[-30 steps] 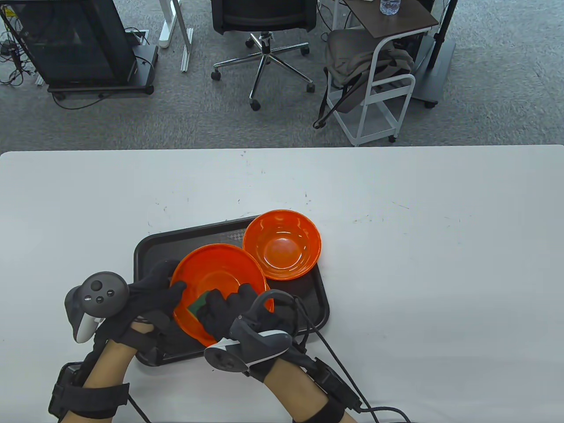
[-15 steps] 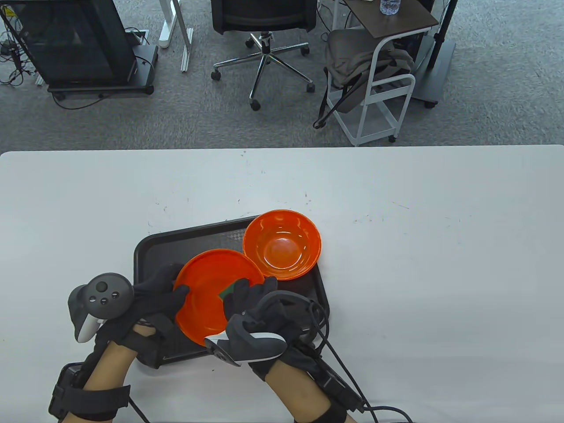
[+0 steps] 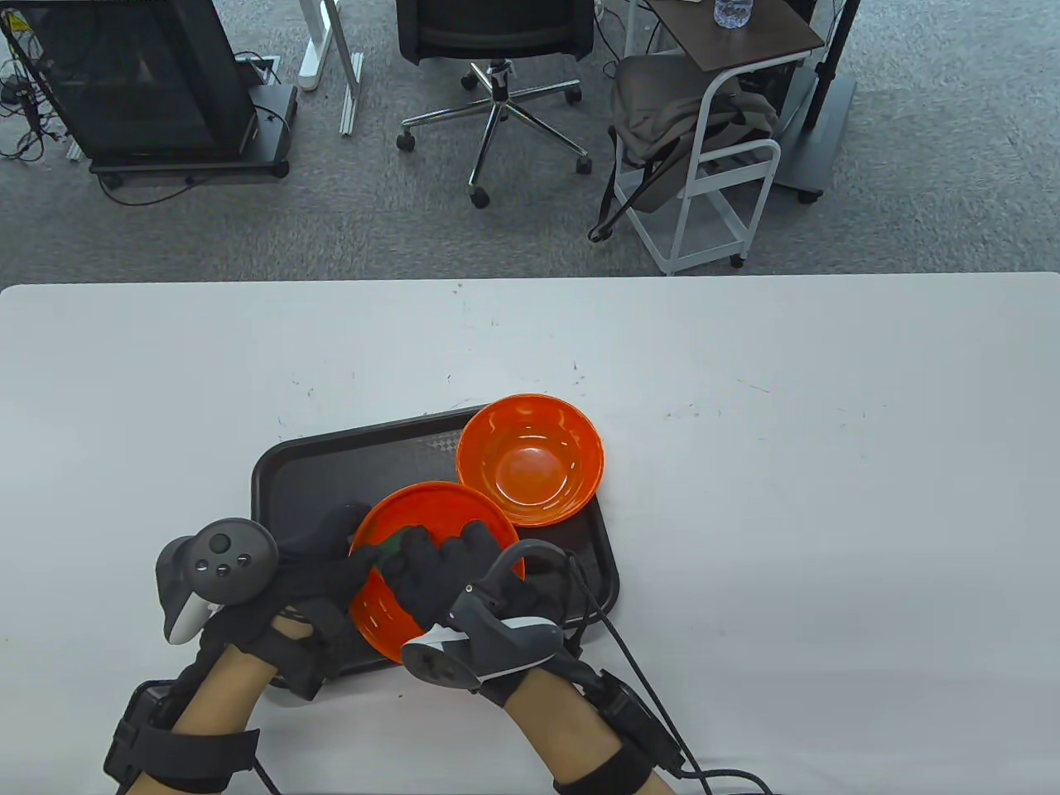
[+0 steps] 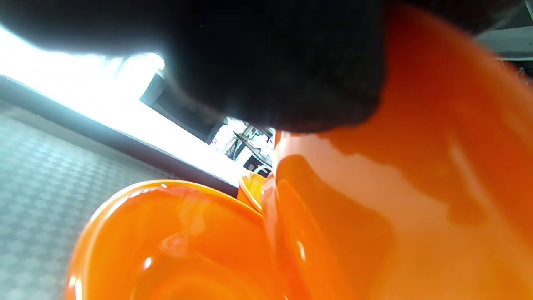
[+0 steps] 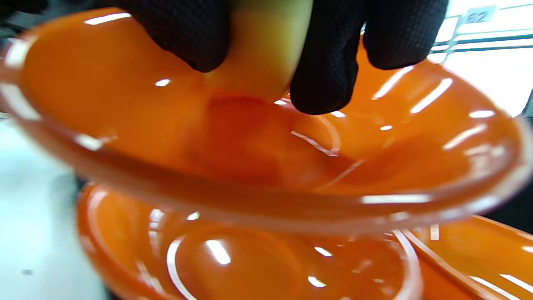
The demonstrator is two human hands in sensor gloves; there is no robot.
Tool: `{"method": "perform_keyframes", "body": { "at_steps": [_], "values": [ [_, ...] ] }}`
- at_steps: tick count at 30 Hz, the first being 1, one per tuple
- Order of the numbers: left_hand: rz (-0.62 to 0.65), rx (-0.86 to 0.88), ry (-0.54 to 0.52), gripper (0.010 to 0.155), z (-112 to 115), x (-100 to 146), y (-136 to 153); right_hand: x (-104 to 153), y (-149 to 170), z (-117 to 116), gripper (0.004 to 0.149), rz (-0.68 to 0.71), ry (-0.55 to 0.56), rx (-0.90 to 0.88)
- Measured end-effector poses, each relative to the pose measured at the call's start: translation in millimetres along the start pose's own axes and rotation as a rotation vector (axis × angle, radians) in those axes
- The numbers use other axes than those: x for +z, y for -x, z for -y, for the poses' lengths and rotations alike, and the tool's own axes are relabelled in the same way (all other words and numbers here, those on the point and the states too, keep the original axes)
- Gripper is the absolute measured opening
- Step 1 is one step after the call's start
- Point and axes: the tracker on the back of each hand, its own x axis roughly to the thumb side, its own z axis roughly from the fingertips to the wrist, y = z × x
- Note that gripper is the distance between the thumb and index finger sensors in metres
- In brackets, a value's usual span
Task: Wipe bowl with sponge
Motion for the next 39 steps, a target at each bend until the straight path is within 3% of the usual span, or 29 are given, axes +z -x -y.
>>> {"method": "perform_keyframes", "body": {
  "at_steps": [7,10,14,19,24,28,32,39],
  "values": [
    [-0.021,-0.013,-0.053,0.059,-10.2,2.2,5.9,1.6,-10.3,1.0,0.052,0.049,-0.079,-0.108],
    [-0.028,-0.019,-0.071,0.059,-14.1,3.0,8.0,1.6,-12.7,3.5,0.052,0.028,-0.181,-0.087],
    [-0.028,-0.057,-0.096,0.059,-18.8,3.8,8.0,2.4,-14.7,6.5,0.050,-0.055,-0.306,0.082],
    [-0.032,-0.026,-0.072,0.059,-19.7,3.7,7.7,3.0,-8.9,8.4,0.049,-0.188,-0.353,0.243],
    [-0.031,0.030,0.003,0.060,-12.2,1.9,5.5,3.3,0.8,6.1,0.049,-0.254,-0.271,0.331],
    [-0.010,0.073,0.036,0.060,-6.1,1.4,1.0,4.4,3.4,11.6,0.051,-0.255,-0.102,0.323],
    [0.015,0.085,0.043,0.060,0.6,1.4,-3.2,2.7,2.7,15.2,0.052,-0.226,0.018,0.240],
    [0.029,0.062,-0.010,0.059,8.5,1.1,-6.4,3.9,3.0,9.6,0.053,-0.136,0.107,-0.046]
  ]
}}
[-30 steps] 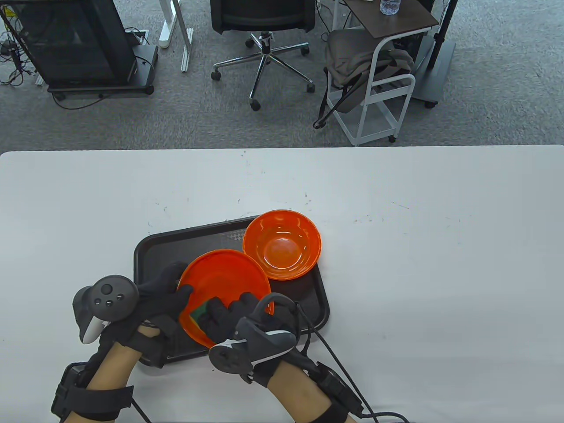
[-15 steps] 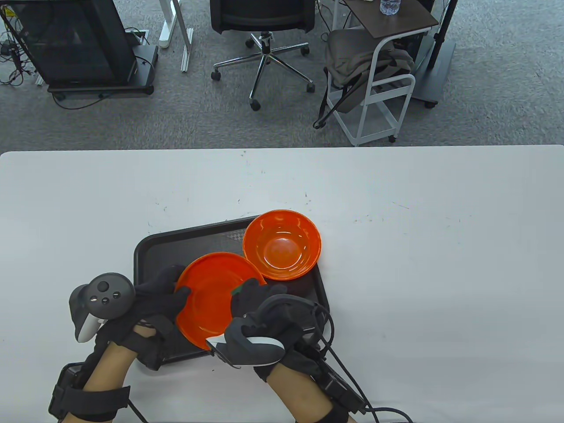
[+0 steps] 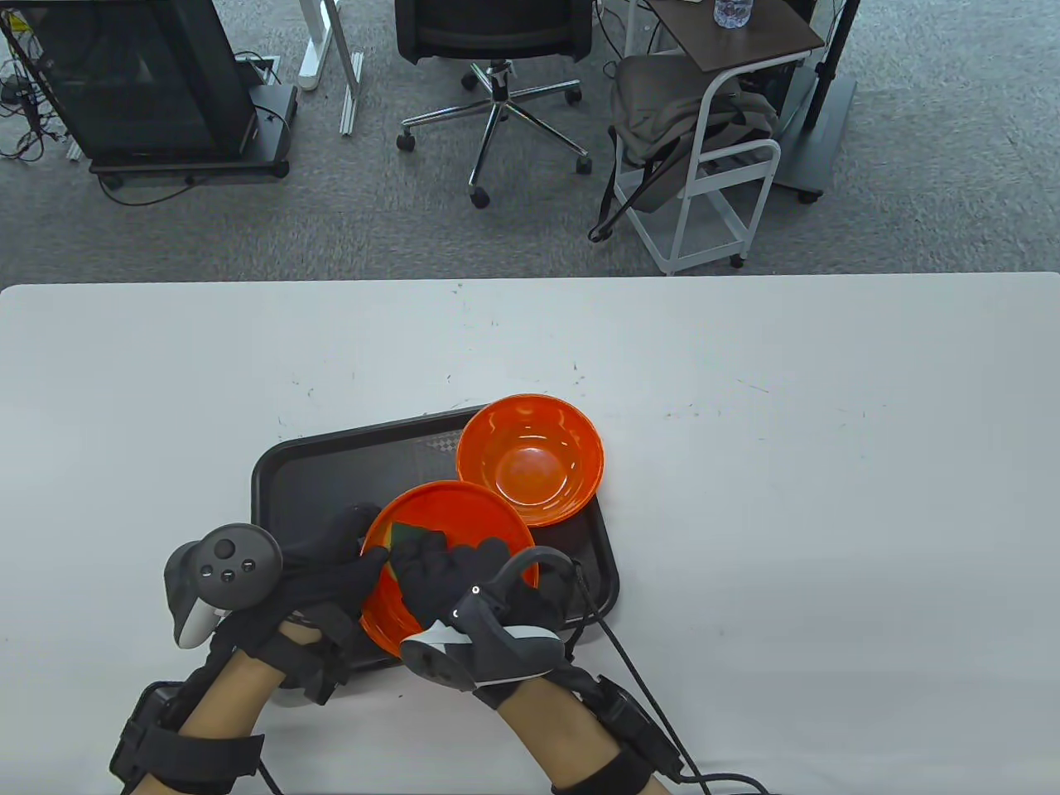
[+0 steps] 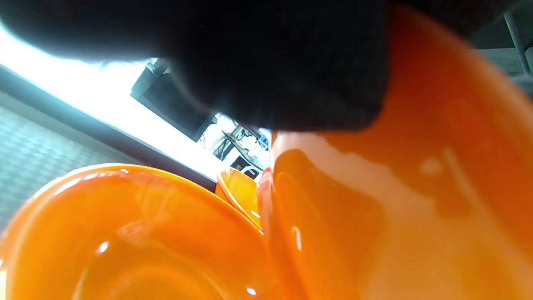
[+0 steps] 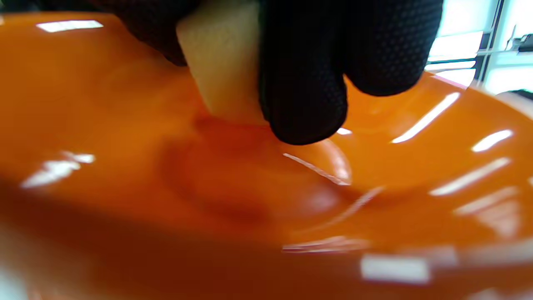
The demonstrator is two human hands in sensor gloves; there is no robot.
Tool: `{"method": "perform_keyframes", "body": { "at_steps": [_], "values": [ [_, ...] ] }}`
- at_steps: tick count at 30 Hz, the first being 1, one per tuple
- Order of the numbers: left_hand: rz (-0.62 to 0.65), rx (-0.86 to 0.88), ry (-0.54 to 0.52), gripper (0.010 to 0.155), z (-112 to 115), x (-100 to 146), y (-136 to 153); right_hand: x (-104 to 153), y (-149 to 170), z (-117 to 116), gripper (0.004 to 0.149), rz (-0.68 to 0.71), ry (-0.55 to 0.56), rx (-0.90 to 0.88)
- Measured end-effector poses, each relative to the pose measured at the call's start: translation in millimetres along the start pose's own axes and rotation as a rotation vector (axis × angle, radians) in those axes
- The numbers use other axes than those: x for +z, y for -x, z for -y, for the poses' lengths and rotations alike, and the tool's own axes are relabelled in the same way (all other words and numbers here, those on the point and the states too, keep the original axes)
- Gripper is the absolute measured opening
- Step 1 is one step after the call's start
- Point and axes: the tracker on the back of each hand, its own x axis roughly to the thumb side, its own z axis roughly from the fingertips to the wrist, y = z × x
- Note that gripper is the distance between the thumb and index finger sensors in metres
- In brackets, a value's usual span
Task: Wipe bowl with sponge
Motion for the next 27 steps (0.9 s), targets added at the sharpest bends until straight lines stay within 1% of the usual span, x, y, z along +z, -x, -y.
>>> {"method": "perform_keyframes", "body": {
  "at_steps": [5,12,16,21,27],
  "values": [
    [-0.011,0.009,-0.069,0.059,-4.5,1.4,3.1,1.5,-3.2,-0.1,0.053,0.067,0.019,-0.135],
    [-0.044,0.016,-0.132,0.058,-20.1,3.3,13.3,4.2,-9.5,2.9,0.052,0.125,-0.055,-0.156],
    [-0.070,0.045,-0.158,0.058,-31.1,4.6,23.2,7.1,-11.2,8.5,0.050,0.131,-0.094,-0.077],
    [-0.091,0.075,-0.190,0.058,-40.8,6.5,30.6,11.1,-7.4,15.8,0.048,0.093,-0.118,0.075],
    [-0.106,0.102,-0.197,0.058,-45.9,7.5,35.4,17.3,5.5,20.8,0.048,0.028,-0.093,0.172]
  ]
}}
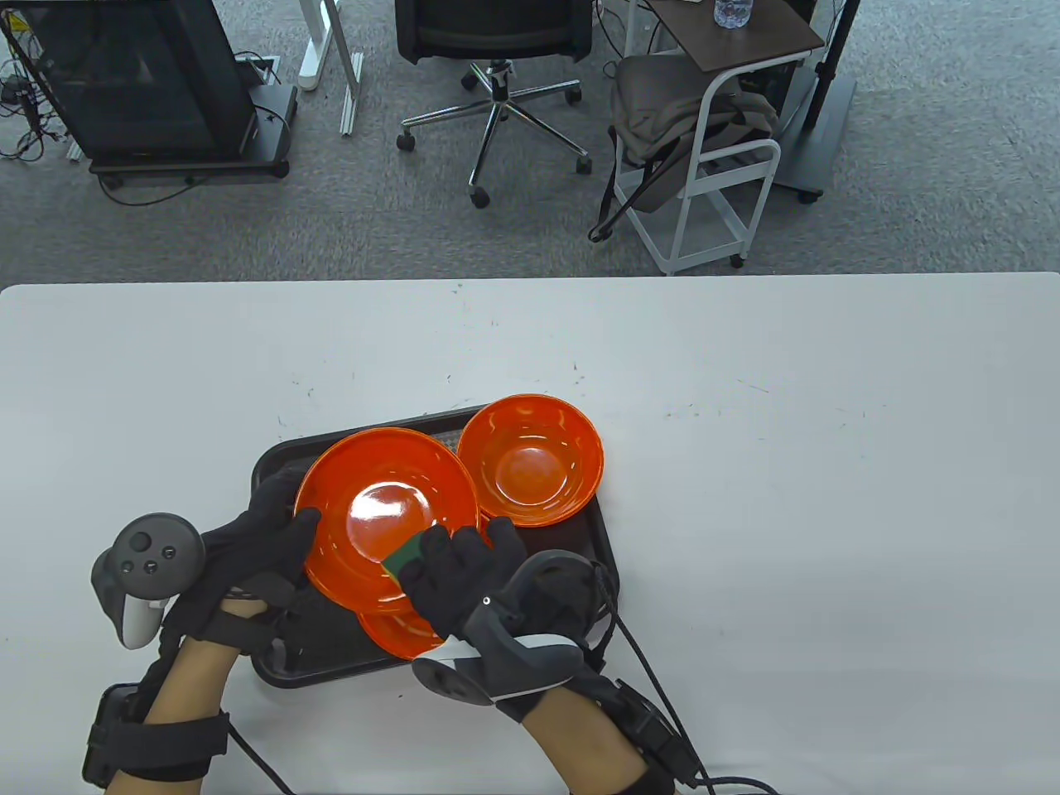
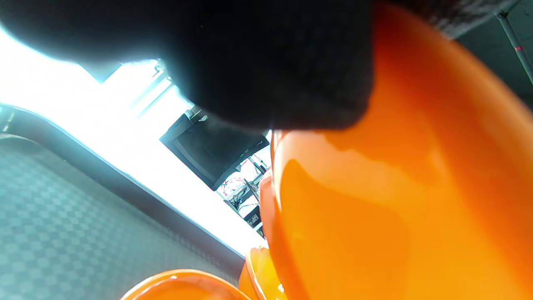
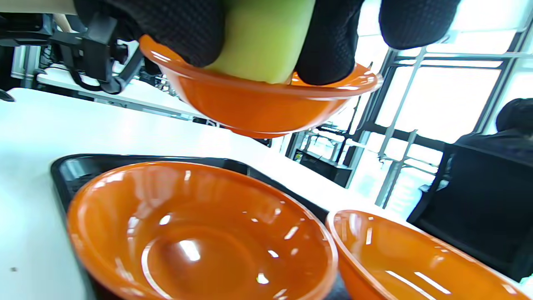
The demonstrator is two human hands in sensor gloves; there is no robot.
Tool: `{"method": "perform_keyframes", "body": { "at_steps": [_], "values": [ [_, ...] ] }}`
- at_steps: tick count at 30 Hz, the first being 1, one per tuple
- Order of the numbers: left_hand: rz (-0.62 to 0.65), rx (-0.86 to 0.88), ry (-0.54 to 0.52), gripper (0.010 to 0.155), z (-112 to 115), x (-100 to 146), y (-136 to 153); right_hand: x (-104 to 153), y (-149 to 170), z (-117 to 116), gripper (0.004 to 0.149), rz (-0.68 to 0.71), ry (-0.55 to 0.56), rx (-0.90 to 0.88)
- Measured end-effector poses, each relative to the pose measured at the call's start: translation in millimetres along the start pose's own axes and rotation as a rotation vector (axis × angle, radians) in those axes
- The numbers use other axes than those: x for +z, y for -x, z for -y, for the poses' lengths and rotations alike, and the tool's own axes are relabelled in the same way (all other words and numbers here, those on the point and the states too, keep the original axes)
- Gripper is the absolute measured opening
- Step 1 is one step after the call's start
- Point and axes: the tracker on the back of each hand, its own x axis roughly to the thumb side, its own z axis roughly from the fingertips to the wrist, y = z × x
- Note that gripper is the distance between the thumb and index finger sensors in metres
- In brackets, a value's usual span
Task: Wipe bowl with sponge
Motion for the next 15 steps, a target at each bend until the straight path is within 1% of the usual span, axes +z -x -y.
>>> {"method": "perform_keyframes", "body": {
  "at_steps": [3,4,7,11,15],
  "values": [
    [-0.002,0.058,-0.009,0.059,-1.8,-0.5,2.8,4.0,8.3,1.1,0.048,-0.042,0.042,0.014],
    [-0.008,0.066,-0.007,0.059,-2.9,-0.5,3.9,5.9,12.3,1.7,0.048,-0.065,0.077,0.019],
    [-0.021,0.093,-0.012,0.059,-5.0,-0.4,6.9,10.9,21.5,1.7,0.049,-0.116,0.133,0.039],
    [-0.033,0.110,-0.004,0.059,-5.6,-0.5,9.2,16.4,32.9,-0.4,0.050,-0.176,0.182,-0.003],
    [-0.041,0.120,0.003,0.059,-5.6,-0.6,9.6,21.3,43.9,-2.8,0.051,-0.211,0.256,-0.034]
  ]
}}
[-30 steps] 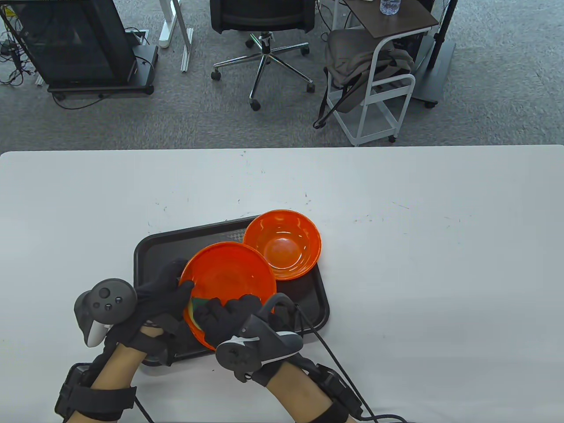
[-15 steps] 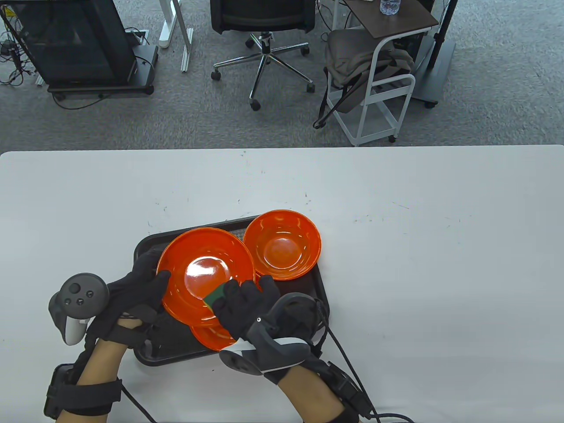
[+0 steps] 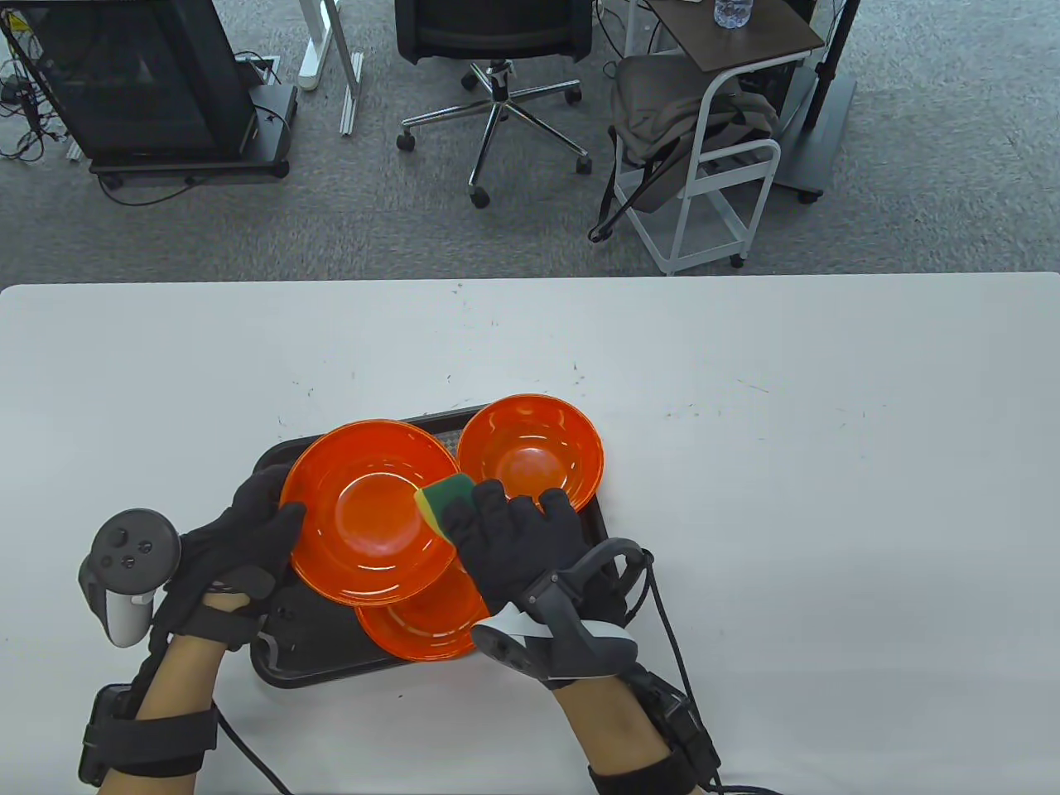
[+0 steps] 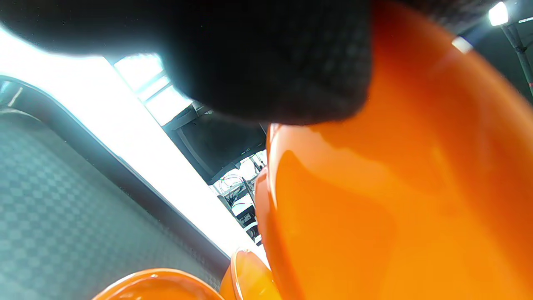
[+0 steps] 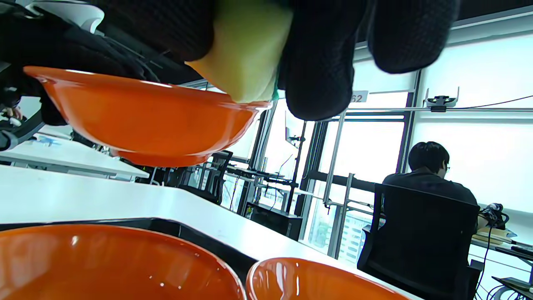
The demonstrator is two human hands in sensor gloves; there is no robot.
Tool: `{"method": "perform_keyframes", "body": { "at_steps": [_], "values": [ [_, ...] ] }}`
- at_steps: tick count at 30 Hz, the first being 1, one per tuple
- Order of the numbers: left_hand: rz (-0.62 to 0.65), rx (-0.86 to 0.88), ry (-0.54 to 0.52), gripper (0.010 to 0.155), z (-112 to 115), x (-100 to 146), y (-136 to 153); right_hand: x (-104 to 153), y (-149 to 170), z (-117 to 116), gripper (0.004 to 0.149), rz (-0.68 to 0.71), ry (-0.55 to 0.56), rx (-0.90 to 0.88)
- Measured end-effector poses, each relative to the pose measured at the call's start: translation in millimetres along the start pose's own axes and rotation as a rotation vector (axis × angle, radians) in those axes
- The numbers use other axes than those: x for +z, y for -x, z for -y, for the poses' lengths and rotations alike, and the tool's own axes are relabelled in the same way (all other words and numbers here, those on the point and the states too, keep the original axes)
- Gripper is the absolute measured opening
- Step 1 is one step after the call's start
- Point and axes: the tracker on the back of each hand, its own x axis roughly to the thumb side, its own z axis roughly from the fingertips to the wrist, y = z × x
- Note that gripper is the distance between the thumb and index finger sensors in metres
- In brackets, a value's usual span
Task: Wipe bowl with sponge
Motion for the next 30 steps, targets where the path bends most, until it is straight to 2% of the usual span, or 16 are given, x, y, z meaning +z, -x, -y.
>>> {"method": "perform_keyframes", "body": {
  "at_steps": [2,4,7,10,12,15,17,19,21,24,30],
  "values": [
    [-0.008,0.018,0.001,0.058,-0.8,-0.1,1.5,2.5,8.2,-0.5,0.051,-0.039,0.030,-0.027],
    [-0.016,0.059,-0.001,0.058,-2.3,-0.3,3.8,6.2,17.4,-2.3,0.051,-0.098,0.062,-0.131],
    [-0.020,0.146,0.008,0.058,-3.5,-0.8,6.6,12.9,29.4,-10.6,0.052,-0.187,0.111,-0.424],
    [-0.022,0.188,0.026,0.058,-1.8,-1.0,8.1,14.6,32.5,-22.3,0.053,-0.183,0.165,-0.750],
    [-0.025,0.221,0.020,0.058,-1.5,-0.9,8.6,15.1,34.3,-24.8,0.054,-0.206,0.209,-0.871],
    [-0.050,0.227,0.010,0.058,-0.7,0.6,7.4,13.3,35.5,-24.6,0.056,-0.151,0.183,-0.924],
    [-0.094,0.165,-0.016,0.058,1.0,3.0,6.9,13.3,31.8,-27.7,0.057,-0.126,0.171,-1.000],
    [-0.109,-0.009,-0.056,0.058,3.9,4.9,3.2,12.3,28.2,-31.0,0.055,-0.119,0.182,-1.063],
    [-0.111,-0.049,-0.012,0.058,7.4,4.9,1.3,12.0,28.2,-30.7,0.054,-0.123,0.216,-1.083],
    [-0.088,0.036,0.038,0.058,11.2,3.2,-1.0,13.1,29.9,-27.6,0.051,-0.130,0.258,-1.106],
    [-0.049,0.052,0.137,0.058,18.9,1.9,-5.4,14.5,30.5,-26.3,0.050,-0.155,0.310,-1.125]
  ]
}}
